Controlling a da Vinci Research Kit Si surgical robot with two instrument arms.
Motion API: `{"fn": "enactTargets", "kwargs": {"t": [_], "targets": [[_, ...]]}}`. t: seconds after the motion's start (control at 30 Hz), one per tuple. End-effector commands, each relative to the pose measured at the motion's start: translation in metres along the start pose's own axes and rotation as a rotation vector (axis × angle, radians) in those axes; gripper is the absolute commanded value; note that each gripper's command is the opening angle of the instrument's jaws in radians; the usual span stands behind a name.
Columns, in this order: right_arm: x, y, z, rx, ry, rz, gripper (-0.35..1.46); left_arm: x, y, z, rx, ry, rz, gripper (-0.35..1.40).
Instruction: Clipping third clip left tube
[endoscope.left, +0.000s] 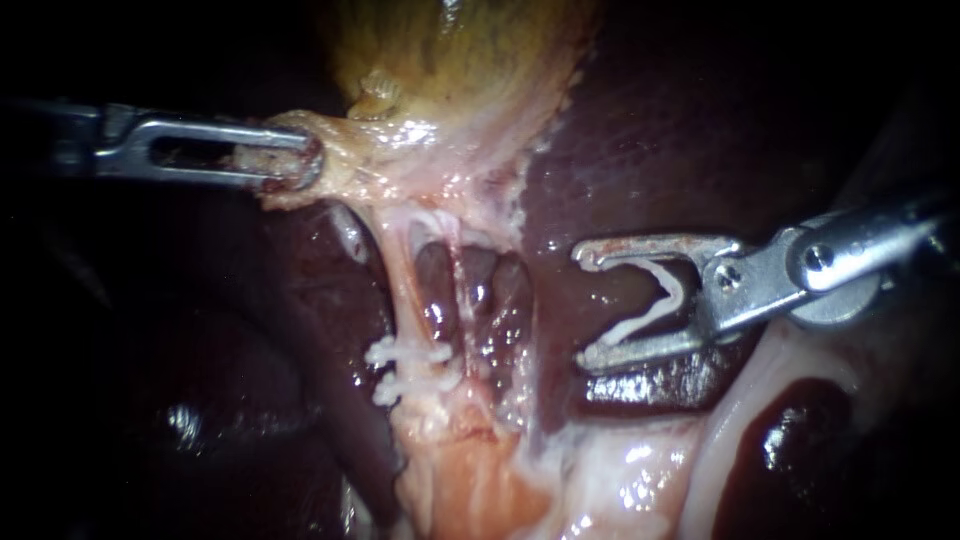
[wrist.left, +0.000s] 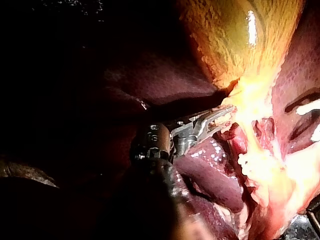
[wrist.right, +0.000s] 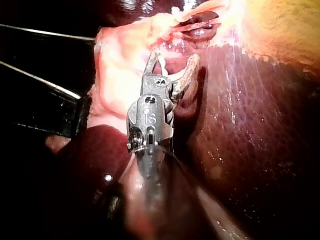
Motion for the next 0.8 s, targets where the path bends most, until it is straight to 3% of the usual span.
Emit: {"fn": "enactTargets", "kwargs": {"t": [0.03, 0.33, 0.47, 0.8], "targets": [[0.0, 0.0, 0.0, 0.0, 0.0, 0.0, 0.5, 0.0001, 0.0002, -0.0003, -0.001, 0.005, -0.001, -0.35], [0.0006, -0.0001, 0.0005, 0.016, 0.006, 0.012, 0.5, 0.0001, 0.0004, -0.0005, 0.0, 0.009, -0.002, -0.35], [0.0017, -0.0003, 0.0018, 0.03, 0.015, 0.097, 0.5, 0.0, 0.0004, -0.0004, 0.0, 0.01, -0.001, -0.35], [0.0051, -0.001, 0.007, 0.057, 0.082, 0.313, 0.5, 0.0, 0.0004, -0.0003, 0.002, 0.011, -0.001, -0.35]]}}
